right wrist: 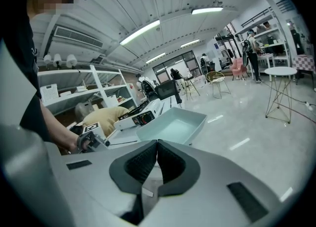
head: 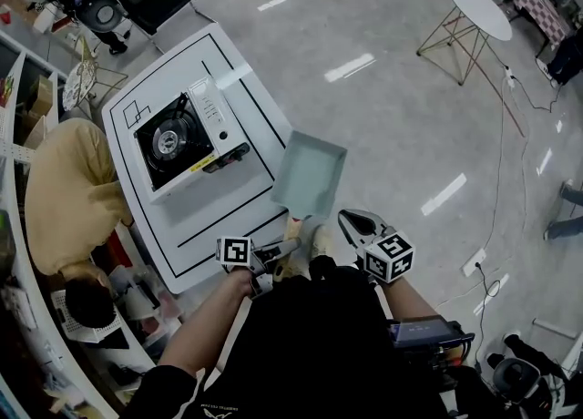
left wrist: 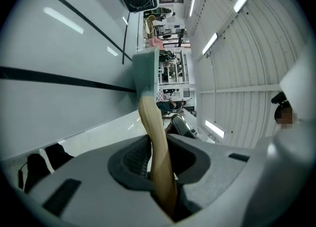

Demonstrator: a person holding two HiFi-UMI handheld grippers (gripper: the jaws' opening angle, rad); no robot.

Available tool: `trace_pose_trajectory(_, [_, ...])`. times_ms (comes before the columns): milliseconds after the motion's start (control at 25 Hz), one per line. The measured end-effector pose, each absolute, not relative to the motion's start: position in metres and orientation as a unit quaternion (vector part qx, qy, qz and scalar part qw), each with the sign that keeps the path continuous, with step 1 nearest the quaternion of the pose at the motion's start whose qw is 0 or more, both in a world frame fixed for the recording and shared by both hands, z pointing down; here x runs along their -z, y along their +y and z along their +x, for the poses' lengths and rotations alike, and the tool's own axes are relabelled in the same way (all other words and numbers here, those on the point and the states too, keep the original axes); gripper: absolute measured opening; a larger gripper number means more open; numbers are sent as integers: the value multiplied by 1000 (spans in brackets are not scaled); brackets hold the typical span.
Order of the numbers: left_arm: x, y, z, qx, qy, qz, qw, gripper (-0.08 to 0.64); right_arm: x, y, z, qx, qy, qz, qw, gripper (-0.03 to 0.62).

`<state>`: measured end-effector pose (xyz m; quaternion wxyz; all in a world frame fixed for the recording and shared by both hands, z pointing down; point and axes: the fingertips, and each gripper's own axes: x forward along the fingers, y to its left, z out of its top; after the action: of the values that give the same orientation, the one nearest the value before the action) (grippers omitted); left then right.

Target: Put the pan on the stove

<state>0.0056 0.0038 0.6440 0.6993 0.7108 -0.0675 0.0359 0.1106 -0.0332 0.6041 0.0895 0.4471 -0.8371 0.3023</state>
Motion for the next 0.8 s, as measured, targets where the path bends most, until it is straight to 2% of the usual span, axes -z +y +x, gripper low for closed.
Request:
trace_pose_trajectory(440, [-610,-1,29,18,-26,698,715,87,-591,-44,127,-286,-838,458,82,26])
trace_pose_trajectory(800, [-582,-21,36,41,-36,716,696,87,-576,-58,136,-266,-848,452,75,26])
